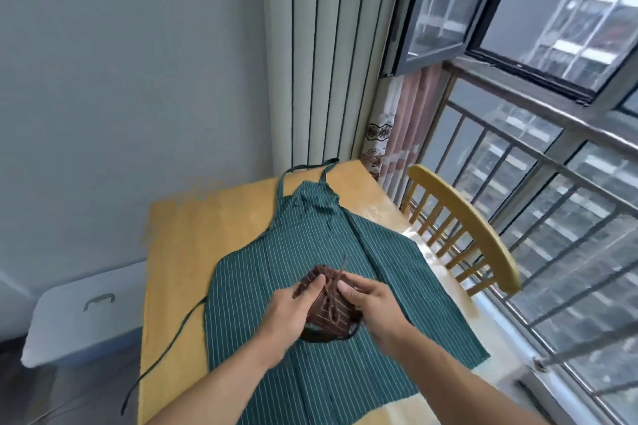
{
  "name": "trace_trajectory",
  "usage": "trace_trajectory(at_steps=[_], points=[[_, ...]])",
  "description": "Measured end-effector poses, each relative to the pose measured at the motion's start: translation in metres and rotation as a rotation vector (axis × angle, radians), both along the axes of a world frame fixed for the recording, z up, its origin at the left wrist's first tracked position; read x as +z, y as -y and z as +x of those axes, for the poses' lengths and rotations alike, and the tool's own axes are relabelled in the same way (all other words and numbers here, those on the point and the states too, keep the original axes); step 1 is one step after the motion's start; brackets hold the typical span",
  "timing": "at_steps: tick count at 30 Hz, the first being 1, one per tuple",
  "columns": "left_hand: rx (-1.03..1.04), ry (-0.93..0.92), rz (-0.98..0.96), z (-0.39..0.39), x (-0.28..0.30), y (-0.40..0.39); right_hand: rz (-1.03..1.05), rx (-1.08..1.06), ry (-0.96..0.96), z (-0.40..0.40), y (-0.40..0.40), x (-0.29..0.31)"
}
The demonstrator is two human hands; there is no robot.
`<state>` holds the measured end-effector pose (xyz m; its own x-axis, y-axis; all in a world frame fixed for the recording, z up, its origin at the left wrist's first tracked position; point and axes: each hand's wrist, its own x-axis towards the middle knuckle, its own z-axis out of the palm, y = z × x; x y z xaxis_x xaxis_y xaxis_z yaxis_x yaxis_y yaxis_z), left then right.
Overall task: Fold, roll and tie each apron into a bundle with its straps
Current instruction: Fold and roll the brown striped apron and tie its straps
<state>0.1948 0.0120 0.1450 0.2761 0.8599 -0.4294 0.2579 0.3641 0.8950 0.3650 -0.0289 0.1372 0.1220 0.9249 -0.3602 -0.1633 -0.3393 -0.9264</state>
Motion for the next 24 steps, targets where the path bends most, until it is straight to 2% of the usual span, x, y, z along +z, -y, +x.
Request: trace_trajectory(at_steps=[3,7,10,13,20,23,24], points=[[-0.015,0.011,-0.007,0.02,0.016,0.012,0.016,-0.147,0.022,0.013,0.017,0.017],[0.007,0.021,0.074,0.05,0.04,0.011,0.054,-0.264,0.253,0.043,0.039,0.034],[-0.032,0.027,0.136,0.069,0.06,0.014,0.002,-0.214,0.27,0.075,0.067,0.041],[-0.015,0.057,0.108,0.09,0.074,0.02,-0.061,-0.162,0.335,0.114,0.104,0.047],[0.018,0.106,0.047,0.207,0.093,0.075,-0.198,-0.237,0.222,0.232,0.285,0.075],[-0.091,0.089,0.004,0.263,0.104,0.137,-0.203,-0.35,0.235,0.278,0.388,0.09],[-0.09,0.097,-0.025,0.266,0.101,0.138,-0.204,-0.34,0.259,0.284,0.396,0.094]])
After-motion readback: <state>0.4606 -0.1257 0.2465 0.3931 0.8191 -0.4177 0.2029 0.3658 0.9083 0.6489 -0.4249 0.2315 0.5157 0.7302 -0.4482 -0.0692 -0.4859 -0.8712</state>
